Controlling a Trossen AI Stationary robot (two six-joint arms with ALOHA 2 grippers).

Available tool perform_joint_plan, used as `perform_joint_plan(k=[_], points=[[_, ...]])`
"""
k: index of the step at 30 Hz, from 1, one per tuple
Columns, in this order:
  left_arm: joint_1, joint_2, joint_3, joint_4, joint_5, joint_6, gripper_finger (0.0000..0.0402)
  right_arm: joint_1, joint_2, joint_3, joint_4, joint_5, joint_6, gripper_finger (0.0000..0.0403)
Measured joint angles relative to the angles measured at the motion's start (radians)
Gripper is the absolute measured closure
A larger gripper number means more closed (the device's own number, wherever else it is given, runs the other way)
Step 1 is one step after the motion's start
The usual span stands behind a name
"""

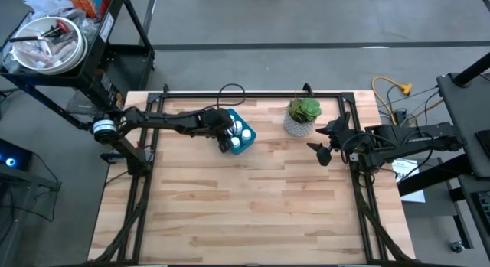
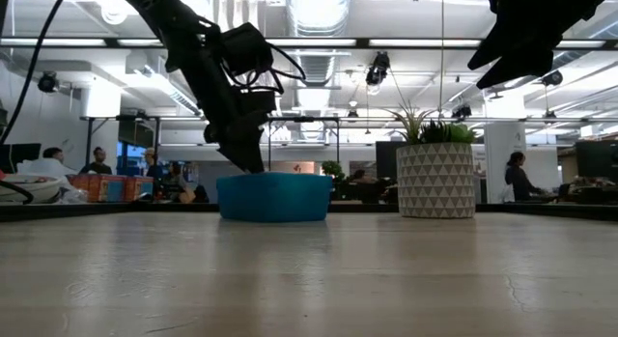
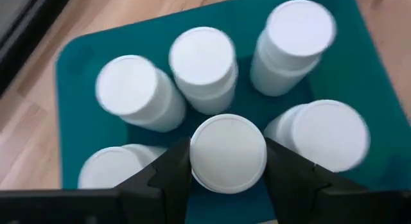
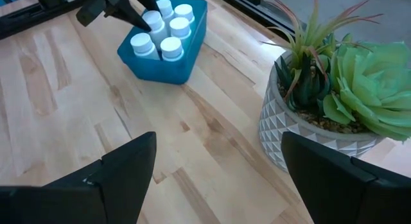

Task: Pick and place pill bottles into a basket
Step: Put the white pill bottle into the dark blue bin, then return to Home Position

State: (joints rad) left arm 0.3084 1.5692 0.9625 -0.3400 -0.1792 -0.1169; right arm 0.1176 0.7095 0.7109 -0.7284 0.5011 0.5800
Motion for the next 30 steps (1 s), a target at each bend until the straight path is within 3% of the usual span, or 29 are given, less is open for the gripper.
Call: perform_joint_plan(k=[10,19,25,30], points=[[0.000,0.000,-0.003,0.025,0.018,0.021,0.0199,0.000,0.000,0.000,0.000,0.000,0.000,0.0078],[0.000,-0.017,0.010,0.015,0.029,0.020,0.0190,0.000,0.000,0.000,0.000,-0.001,0.000,0.0078],[0.000,-0.120,0.023,-0.020,0.030,0.019,0.0190,0.000,-0.026,0.001,-0.001,-0.045,0.000,0.0078],[-0.001,-0.278,0.023,-0.047,0.047,-0.035,0.0189,0.000,-0.075,0.075,-0.006,-0.059,-0.009,0.0078]])
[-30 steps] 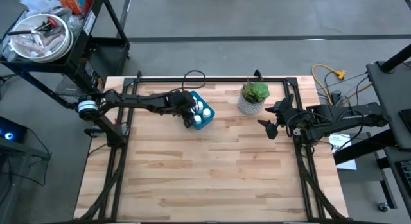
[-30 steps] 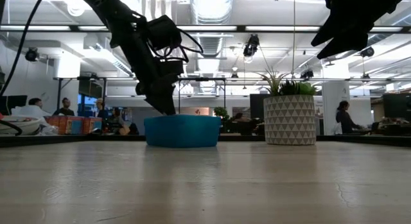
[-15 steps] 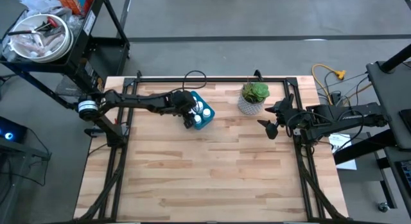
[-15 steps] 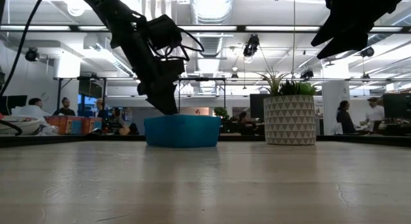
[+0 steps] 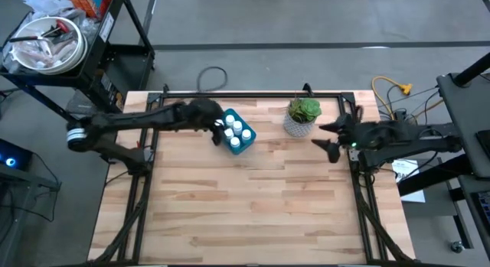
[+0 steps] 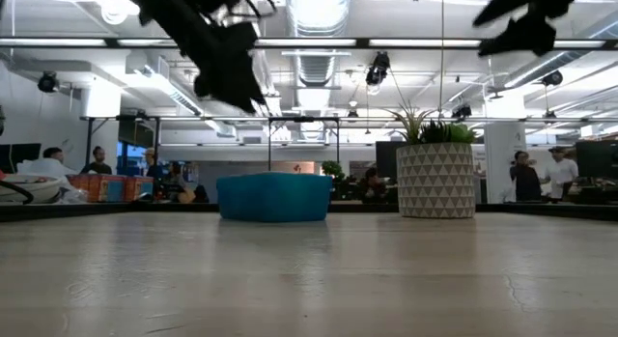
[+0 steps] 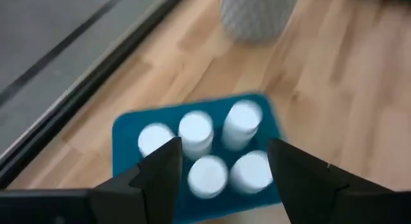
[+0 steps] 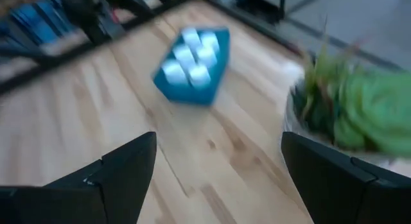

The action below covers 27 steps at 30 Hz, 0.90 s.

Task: Pick and place pill bottles into a basket
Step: Return to Home Position

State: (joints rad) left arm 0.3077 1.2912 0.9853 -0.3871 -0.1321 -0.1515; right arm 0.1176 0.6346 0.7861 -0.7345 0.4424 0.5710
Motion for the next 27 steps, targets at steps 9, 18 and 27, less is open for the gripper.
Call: perform_joint_plan(k=[9,18,27], points=[[-0.048,-0.285,-0.012,0.011,0.089,-0.133,0.0223,0.000,-0.065,0.252,-0.046,-0.126,-0.127,0.0116],[-0.132,-0.446,-0.069,0.018,0.065,-0.181,0.0350,0.000,-0.148,0.350,-0.244,-0.174,-0.156,0.0273],[-0.223,-0.595,-0.387,0.442,0.001,-0.263,0.0399,0.000,-0.387,0.120,-0.054,-0.247,-0.118,0.0393]])
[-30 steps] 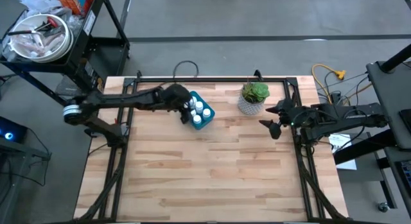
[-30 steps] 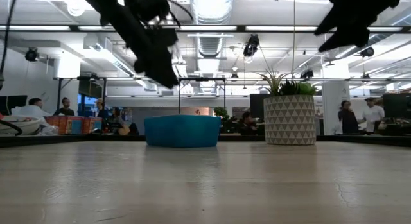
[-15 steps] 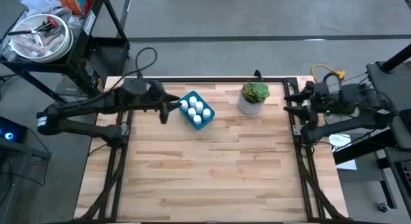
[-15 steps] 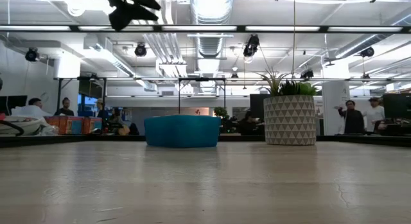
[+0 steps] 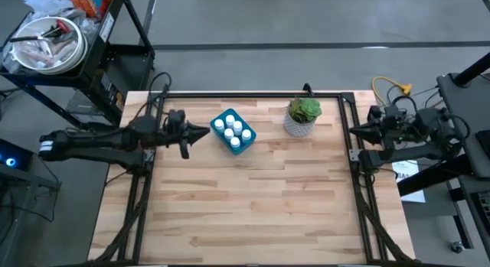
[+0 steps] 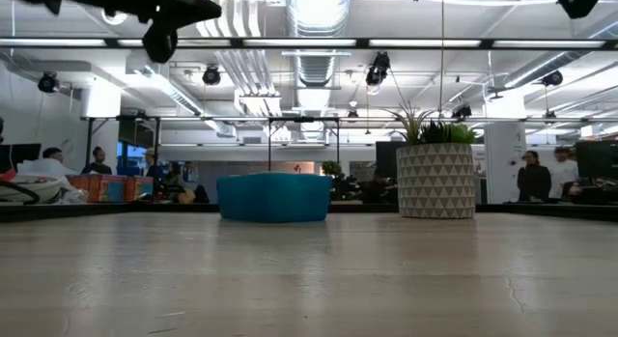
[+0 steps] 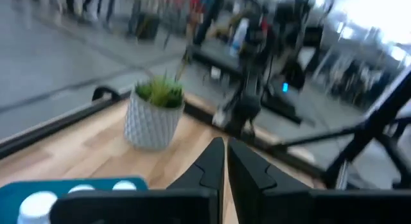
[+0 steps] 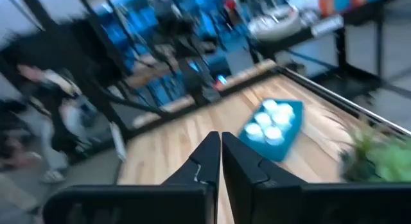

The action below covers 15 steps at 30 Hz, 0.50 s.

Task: Pick and place pill bottles into a basket
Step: Return to Home Position

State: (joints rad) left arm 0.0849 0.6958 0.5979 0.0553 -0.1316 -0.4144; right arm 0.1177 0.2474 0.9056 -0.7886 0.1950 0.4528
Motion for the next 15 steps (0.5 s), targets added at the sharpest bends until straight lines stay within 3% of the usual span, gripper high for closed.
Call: perform_joint_plan(k=[7,15], points=[[-0.040,-0.076,-0.303,0.495,-0.071,-0.021,0.0401,0.000,-0.186,-0.237,0.306,-0.049,-0.013,0.0395],[-0.040,-0.084,-0.495,0.681,-0.091,0.008,0.0401,0.000,-0.227,-0.466,0.588,-0.048,-0.269,0.0395]])
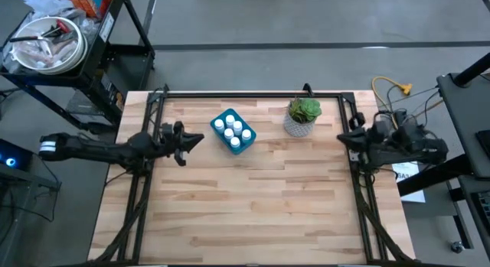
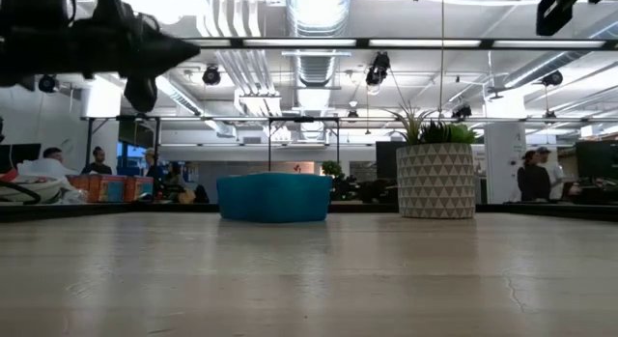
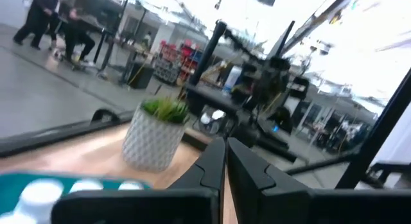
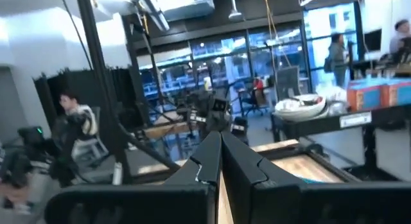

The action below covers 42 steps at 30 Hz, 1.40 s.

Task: Pick and place pill bottles into a basket
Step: Return to Home Position

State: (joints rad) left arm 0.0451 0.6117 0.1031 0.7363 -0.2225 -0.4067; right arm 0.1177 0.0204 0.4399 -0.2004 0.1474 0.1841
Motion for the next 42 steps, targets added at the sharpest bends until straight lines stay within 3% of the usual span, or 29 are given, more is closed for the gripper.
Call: perform_joint_plan(k=[6,16,29,38,42], points=[[0.003,0.008,-0.095,0.047,-0.003,0.006,0.0402,-0.001,-0.005,-0.161,0.070,0.030,-0.028,0.0395],[0.052,0.034,-0.095,0.023,0.011,0.140,0.0402,-0.068,-0.014,-0.300,0.158,0.031,-0.110,0.0395],[0.093,0.103,-0.096,0.025,0.056,0.152,0.0402,-0.265,-0.019,-0.429,0.300,-0.195,-0.082,0.0395],[0.093,0.212,-0.098,-0.007,0.061,0.152,0.0402,-0.317,0.001,-0.431,0.225,-0.265,-0.110,0.0395],[0.093,0.284,-0.098,-0.025,0.063,0.065,0.0402,-0.317,0.034,-0.431,0.226,-0.264,-0.109,0.0395]])
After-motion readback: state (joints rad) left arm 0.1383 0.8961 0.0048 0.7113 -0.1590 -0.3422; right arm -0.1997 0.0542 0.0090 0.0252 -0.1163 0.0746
